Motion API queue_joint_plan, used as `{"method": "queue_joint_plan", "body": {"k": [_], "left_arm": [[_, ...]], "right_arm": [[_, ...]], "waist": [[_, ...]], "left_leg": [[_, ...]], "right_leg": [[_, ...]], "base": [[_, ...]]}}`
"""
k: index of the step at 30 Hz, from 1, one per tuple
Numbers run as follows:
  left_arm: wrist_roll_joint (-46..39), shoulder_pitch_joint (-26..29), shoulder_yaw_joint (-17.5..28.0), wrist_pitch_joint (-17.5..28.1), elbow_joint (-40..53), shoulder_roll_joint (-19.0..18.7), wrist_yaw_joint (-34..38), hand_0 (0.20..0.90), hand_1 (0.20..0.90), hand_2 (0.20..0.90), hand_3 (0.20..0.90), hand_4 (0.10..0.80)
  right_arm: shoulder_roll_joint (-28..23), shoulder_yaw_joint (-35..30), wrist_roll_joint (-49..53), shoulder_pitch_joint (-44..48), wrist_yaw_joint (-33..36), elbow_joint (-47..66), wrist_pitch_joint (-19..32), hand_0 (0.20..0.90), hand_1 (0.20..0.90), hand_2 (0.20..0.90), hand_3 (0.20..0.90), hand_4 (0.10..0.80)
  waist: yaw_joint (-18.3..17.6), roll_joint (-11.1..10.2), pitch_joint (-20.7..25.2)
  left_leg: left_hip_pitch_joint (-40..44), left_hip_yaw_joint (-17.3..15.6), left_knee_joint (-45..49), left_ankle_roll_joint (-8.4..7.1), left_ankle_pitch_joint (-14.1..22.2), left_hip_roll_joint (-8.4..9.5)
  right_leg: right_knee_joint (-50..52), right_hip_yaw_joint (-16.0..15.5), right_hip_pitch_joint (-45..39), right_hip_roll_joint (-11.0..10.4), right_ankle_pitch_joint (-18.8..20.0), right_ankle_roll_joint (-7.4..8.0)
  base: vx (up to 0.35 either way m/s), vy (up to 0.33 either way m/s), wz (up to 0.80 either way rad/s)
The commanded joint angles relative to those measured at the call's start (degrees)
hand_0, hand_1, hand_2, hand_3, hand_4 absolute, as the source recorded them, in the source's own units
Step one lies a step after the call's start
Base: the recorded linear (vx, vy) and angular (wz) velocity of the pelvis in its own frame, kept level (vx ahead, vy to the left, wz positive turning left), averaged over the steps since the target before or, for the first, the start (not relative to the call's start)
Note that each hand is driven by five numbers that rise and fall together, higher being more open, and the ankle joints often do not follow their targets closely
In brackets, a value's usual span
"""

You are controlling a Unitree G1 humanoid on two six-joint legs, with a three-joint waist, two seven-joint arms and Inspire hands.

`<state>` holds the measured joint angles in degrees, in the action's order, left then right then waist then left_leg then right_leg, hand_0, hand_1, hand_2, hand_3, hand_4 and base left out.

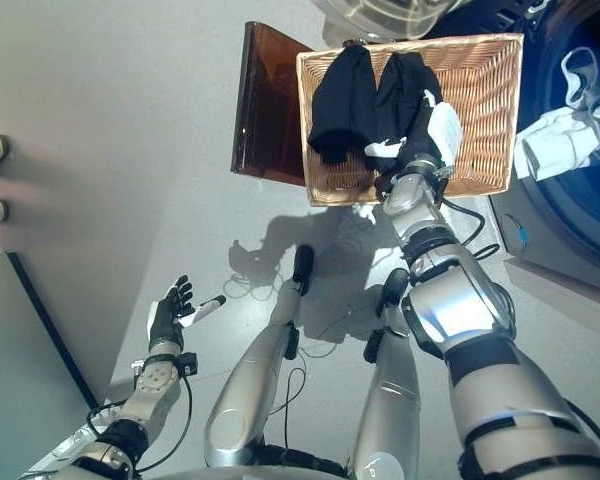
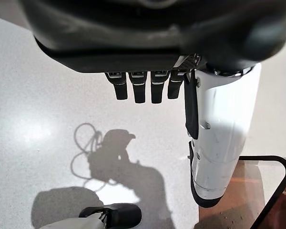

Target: Pick up the clothes and place them into the washing machine

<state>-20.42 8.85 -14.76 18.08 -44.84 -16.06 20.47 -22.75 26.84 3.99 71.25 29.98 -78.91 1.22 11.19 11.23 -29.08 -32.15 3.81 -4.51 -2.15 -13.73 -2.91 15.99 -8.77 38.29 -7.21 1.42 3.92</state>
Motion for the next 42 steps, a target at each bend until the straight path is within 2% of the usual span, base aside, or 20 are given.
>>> {"method": "queue_joint_plan", "body": {"k": [1,14,27,28,29,30,31,32,33,42], "left_arm": [[-2.1,-0.4,-1.1,3.2,4.4,-5.3,2.0,0.900,0.900,0.900,0.900,0.800],[-3.4,-0.3,-1.3,3.2,10.0,-5.6,0.3,0.900,0.900,0.900,0.900,0.800],[-3.4,0.6,-2.0,2.7,9.1,-4.7,0.3,0.900,0.900,0.900,0.900,0.800],[-3.4,0.6,-2.0,2.7,8.9,-4.6,0.4,0.900,0.900,0.900,0.900,0.800],[-3.4,0.7,-2.0,2.7,8.8,-4.6,0.4,0.900,0.900,0.900,0.900,0.800],[-3.5,0.7,-2.0,2.7,8.6,-4.5,0.4,0.900,0.900,0.900,0.900,0.800],[-3.5,0.6,-2.0,2.7,8.3,-4.5,0.3,0.900,0.900,0.900,0.900,0.800],[-3.5,0.6,-1.9,2.7,8.1,-4.6,0.3,0.900,0.900,0.900,0.900,0.800],[-3.5,0.6,-1.8,2.8,8.0,-4.6,0.3,0.900,0.900,0.900,0.900,0.800],[-3.2,0.0,-1.6,2.8,5.9,-4.8,0.1,0.900,0.900,0.900,0.900,0.800]], "right_arm": [[-6.6,2.5,1.2,8.5,1.2,0.4,1.1,0.900,0.900,0.900,0.900,0.800],[-15.6,4.8,0.7,14.9,-1.4,-3.7,-1.1,0.900,0.900,0.900,0.900,0.800],[-15.1,7.5,-1.8,18.8,-1.4,-3.9,-1.5,0.900,0.900,0.900,0.900,0.800],[-14.8,7.5,-1.7,18.7,-1.3,-3.8,-1.5,0.815,0.815,0.815,0.815,0.739],[-14.7,7.4,-1.6,18.7,-1.3,-3.7,-1.5,0.584,0.584,0.584,0.584,0.575],[-14.6,7.4,-1.7,18.6,-1.4,-3.7,-1.4,0.527,0.527,0.527,0.527,0.533],[-14.5,7.4,-1.6,18.6,-1.4,-3.5,-1.4,0.425,0.425,0.425,0.425,0.461],[-14.5,7.4,-1.5,18.6,-1.4,-3.4,-1.3,0.247,0.247,0.247,0.247,0.333],[-14.2,7.3,-1.4,18.5,-1.3,-3.2,-1.2,0.200,0.200,0.200,0.200,0.300],[-13.6,6.1,-1.1,16.9,-0.4,-2.3,-0.6,0.200,0.200,0.200,0.200,0.300]], "waist": [[2.1,2.4,-0.7],[5.0,5.3,-0.7],[5.9,5.4,-0.7],[5.9,5.4,-0.7],[5.8,5.4,-0.7],[5.8,5.3,-0.7],[5.7,5.4,-0.7],[5.7,5.4,-0.7],[5.6,5.3,-0.7],[4.7,4.6,-0.7]], "left_leg": [[-2.8,-1.4,-0.5,-4.63,1.5,2.57],[-6.9,0.6,-0.5,-4.56,0.7,4.15],[-8.9,1.7,-0.5,-4.35,0.1,4.94],[-8.9,1.8,-0.5,-4.32,0.1,4.94],[-8.8,1.8,-0.5,-4.30,0.1,4.99],[-8.6,1.7,-0.5,-4.29,0.1,5.03],[-8.4,1.7,-0.5,-4.29,0.1,5.06],[-8.3,1.7,-0.5,-4.28,0.1,5.10],[-8.1,1.7,-0.5,-4.27,0.1,5.09],[-5.8,1.4,-0.5,-4.35,0.3,4.93]], "right_leg": [[-6.6,2.3,0.5,-1.8,3.4,2.09],[-2.7,2.0,5.3,-3.5,1.4,2.37],[-2.1,1.5,7.0,-4.0,1.0,2.30],[-2.2,1.6,6.9,-4.0,1.0,2.30],[-2.3,1.7,6.8,-4.0,1.0,2.30],[-2.3,1.7,6.6,-4.0,1.0,2.29],[-2.3,1.7,6.4,-4.0,1.0,2.25],[-2.3,1.7,6.3,-4.0,1.0,2.24],[-2.3,1.8,6.1,-3.9,1.0,2.26],[-3.5,1.9,3.4,-3.6,1.4,2.24]], "base": [[0.007,0.012,0.09],[-0.005,0.016,0.13],[-0.003,0.007,0.05],[0.000,0.000,0.00],[0.000,0.000,0.00],[0.000,0.000,0.00],[0.000,0.000,0.00],[0.000,0.000,0.00],[0.000,0.000,0.00],[0.001,-0.003,-0.04]]}}
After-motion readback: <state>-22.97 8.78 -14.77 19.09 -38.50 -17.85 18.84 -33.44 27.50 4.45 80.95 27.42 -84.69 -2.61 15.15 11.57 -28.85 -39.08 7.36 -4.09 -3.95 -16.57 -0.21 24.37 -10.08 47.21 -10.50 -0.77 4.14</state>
